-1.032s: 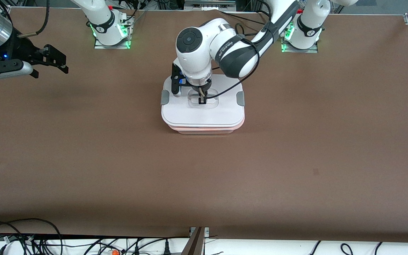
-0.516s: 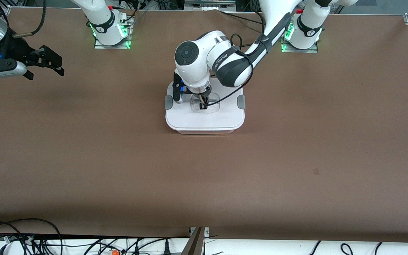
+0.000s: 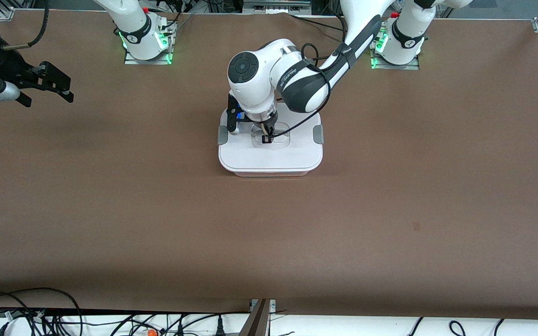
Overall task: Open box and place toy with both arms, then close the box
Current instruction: 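Carry the lid back and lower it onto the box with the left gripper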
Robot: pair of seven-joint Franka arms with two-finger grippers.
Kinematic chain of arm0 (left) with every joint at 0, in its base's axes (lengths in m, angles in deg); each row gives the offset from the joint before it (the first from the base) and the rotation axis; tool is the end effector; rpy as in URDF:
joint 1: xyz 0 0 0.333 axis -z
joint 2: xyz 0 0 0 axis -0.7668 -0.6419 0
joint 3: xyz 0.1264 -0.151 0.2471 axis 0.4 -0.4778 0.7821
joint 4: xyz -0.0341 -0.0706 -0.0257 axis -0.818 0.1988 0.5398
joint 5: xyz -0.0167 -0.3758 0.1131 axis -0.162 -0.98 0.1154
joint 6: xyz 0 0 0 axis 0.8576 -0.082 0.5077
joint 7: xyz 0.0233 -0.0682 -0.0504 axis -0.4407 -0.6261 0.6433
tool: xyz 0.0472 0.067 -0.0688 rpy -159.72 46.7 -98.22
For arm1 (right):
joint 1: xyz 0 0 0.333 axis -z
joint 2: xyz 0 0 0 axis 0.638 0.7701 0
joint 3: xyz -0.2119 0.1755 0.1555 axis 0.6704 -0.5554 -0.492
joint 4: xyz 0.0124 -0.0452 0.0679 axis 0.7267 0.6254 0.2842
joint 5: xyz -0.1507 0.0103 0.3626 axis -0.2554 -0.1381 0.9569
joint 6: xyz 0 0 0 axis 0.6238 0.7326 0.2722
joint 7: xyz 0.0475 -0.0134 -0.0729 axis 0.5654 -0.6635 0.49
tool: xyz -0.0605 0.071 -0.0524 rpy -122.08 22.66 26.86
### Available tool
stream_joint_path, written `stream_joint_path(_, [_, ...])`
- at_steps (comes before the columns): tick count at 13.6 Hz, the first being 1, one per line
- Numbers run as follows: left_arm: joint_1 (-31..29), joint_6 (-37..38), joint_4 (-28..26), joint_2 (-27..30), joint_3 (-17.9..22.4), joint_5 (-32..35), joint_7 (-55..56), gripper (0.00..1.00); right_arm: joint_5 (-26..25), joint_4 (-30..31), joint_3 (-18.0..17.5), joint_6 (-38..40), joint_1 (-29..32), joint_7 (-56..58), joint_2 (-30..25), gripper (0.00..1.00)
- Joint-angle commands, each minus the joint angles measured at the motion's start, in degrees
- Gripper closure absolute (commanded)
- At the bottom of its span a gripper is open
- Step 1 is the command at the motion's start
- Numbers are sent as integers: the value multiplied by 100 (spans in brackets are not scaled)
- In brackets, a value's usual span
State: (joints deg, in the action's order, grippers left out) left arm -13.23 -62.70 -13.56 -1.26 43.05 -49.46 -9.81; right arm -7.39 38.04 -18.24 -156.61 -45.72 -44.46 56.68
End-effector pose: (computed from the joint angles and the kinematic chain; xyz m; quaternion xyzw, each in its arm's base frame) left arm 0.4781 -0.5367 0.3363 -0.7140 0.6956 0.0715 0.0350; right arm 0.5331 0.0510 0.6332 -0.9983 -0.0556 -0.0121 0.0110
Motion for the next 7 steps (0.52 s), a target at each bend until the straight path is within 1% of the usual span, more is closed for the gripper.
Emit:
stream_joint_path(1, [-1,81,-11,226,27,40,91,0,-90,-169,-72,147,20,-14,60,0])
stream_joint_path(3, [-193,624,85,587,-16,-48,91,0,-90,-160,-73,147,19,3,60,0])
stream_joint_path(4, [-377,1010,85,867,1,-396,109,0,-90,-142,-64,147,20,3,77,0])
stream_joint_path(5, [-692,1510,68,1183,27,-809,283,0,-90,-142,-64,147,28,3,78,0])
stream_joint_path(6, [-1052,1950,77,1438,28,-944,493,0,-90,-142,-64,147,11,3,78,0])
stream_joint_path(7, [-1386,2172,94,1650,28,-901,582,0,-90,-133,-73,156,11,3,104,0])
